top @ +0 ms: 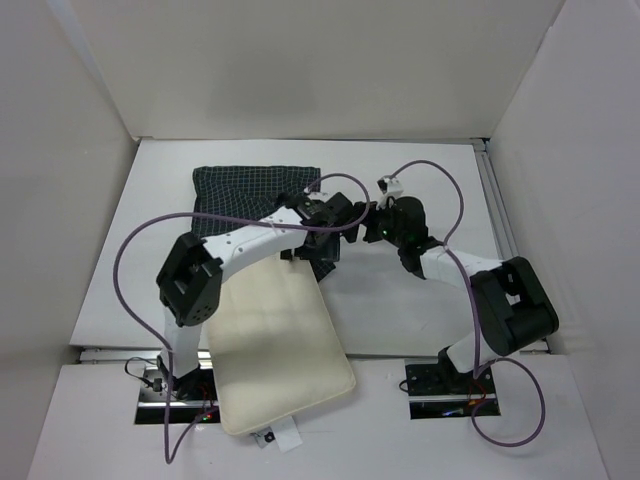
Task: Put the pillow into the pillowcase
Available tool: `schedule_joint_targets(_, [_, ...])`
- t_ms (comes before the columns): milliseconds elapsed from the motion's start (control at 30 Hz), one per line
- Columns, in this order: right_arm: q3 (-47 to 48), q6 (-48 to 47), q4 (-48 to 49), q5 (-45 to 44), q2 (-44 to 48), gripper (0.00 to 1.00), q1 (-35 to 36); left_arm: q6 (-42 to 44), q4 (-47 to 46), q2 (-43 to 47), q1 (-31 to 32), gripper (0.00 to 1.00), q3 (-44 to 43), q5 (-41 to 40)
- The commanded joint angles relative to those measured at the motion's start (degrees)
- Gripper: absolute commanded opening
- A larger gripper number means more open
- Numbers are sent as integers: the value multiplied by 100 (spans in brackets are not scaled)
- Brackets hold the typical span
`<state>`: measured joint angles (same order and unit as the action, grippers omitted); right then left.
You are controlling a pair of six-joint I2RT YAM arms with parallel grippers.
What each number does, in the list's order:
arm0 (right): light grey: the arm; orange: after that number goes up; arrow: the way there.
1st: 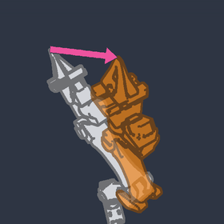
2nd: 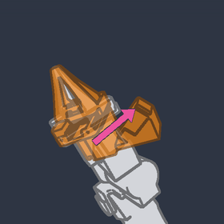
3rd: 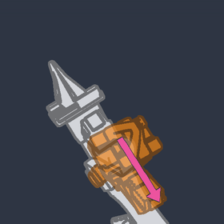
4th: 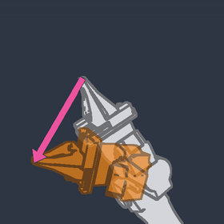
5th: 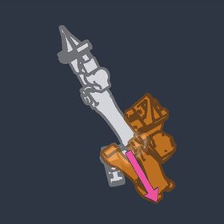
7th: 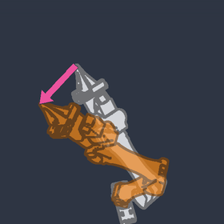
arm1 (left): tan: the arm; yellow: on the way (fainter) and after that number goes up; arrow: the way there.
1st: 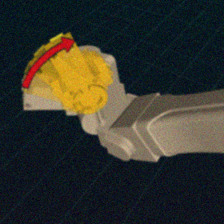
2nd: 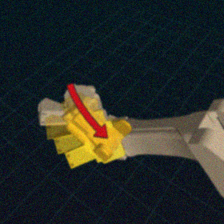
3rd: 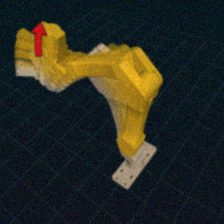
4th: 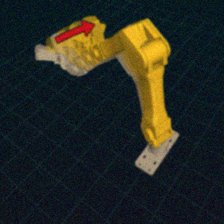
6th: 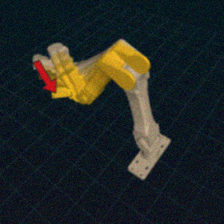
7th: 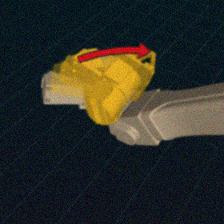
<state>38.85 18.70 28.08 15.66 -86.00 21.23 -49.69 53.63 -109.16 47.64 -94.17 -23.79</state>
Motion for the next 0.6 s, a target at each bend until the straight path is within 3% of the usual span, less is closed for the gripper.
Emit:
schedule_joint_targets(0, [-114, 81, -153, -46, 224, 96, -13, -928, 1045, -201, -88, 100, -339, -583])
schedule_joint_targets(233, [-115, -146, -136, 15, 171, 96, -14, -1253, 1053, -623, -333, 97, -58, -565])
schedule_joint_targets(267, [-115, -243, -49, 199, 119, 96, -14, -1253, 1001, -684, -334, 90, 29, -565])
schedule_joint_targets(367, [-36, -734, 225, 980, -267, 96, 152, -1122, 817, -685, -465, 23, 83, -565])
schedule_joint_targets(400, [43, -867, 225, 1131, -390, 96, 240, -1122, 816, -685, -466, 8, 83, -565])
schedule_joint_targets(433, [131, -1007, 103, 1289, -627, 96, 345, -1061, 755, -685, -466, 0, 83, -565])
schedule_joint_targets(567, [648, -1624, -12, 1317, -1243, 95, 794, -815, 465, -264, -466, 0, 364, -776])
